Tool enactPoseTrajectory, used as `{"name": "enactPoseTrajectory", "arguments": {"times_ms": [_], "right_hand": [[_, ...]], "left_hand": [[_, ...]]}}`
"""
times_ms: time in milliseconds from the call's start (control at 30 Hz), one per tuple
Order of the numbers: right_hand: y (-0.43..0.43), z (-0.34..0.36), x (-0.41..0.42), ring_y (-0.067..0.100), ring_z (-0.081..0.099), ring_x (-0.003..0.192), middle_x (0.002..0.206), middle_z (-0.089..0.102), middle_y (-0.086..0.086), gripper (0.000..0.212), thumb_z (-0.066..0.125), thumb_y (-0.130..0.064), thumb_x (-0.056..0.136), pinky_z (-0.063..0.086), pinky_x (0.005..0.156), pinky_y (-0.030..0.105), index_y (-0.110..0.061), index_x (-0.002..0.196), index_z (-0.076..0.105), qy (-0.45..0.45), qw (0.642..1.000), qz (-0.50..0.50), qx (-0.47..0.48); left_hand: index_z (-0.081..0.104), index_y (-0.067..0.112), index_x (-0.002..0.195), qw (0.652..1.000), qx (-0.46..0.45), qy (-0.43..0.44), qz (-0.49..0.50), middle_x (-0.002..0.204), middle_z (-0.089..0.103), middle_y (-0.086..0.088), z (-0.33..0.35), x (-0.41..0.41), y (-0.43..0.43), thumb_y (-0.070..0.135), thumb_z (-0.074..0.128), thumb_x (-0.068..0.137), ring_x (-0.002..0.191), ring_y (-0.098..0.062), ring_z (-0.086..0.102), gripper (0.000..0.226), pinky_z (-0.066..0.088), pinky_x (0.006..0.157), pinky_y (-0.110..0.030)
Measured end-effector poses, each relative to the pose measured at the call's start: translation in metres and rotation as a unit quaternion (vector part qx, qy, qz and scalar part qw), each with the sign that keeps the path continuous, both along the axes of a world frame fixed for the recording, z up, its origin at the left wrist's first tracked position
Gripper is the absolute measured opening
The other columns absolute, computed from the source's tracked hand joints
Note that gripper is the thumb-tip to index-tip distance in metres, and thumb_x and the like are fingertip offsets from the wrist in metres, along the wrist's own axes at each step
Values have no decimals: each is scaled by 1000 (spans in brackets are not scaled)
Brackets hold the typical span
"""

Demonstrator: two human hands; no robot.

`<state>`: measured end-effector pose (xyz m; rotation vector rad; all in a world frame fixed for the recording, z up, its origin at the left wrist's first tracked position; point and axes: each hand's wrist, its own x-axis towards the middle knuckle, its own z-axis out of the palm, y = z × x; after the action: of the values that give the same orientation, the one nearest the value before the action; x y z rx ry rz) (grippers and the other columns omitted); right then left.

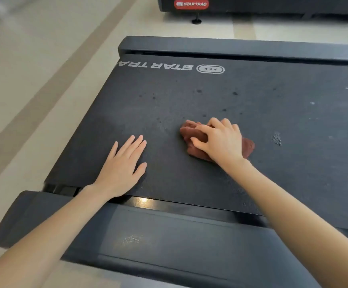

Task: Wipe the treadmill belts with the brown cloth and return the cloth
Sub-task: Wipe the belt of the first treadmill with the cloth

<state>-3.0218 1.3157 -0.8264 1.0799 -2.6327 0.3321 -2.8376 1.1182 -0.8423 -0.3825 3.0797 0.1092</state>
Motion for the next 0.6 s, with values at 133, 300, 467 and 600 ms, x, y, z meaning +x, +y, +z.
{"name": "enactPoseTrajectory", "arguments": {"times_ms": [133, 300, 467, 600], "right_hand": [[122, 6, -45, 38, 55, 88, 91, 62, 9, 34, 64, -51, 79, 41, 73, 41, -26, 102, 71, -21, 990, -143, 8], [173, 6, -54, 42, 54, 88, 91, 60, 16, 39, 61, -49, 79, 40, 78, 43, -20, 103, 72, -25, 965, -261, -18], [103, 2, 27, 34, 56, 81, 92, 63, 8, 31, 61, -48, 81, 37, 71, 38, -23, 93, 72, -1, 994, -109, -9], [122, 2, 45, 30, 56, 75, 86, 63, 2, 26, 62, -50, 78, 40, 66, 37, -30, 92, 73, -14, 1000, -24, -10]], "left_hand": [[7, 17, 150, 999, -13, -29, 27, 158, -3, 2, 1, -8, 23, 47, 25, 95, 144, -22, -9, 64, 3, 117, -49], [5, 18, 150, 999, -7, -39, -34, 158, -6, -1, 4, -34, 76, 50, 21, 95, 144, -24, -12, 66, 2, 116, -52], [10, 21, 150, 998, -9, -17, -61, 159, 0, 2, 7, -55, 104, 47, 25, 96, 145, -17, -5, 61, 3, 116, -49], [16, 21, 149, 997, 32, 21, -72, 158, 8, 3, 6, -62, 122, 43, 30, 96, 145, -14, 0, 59, 4, 117, -47]]}}
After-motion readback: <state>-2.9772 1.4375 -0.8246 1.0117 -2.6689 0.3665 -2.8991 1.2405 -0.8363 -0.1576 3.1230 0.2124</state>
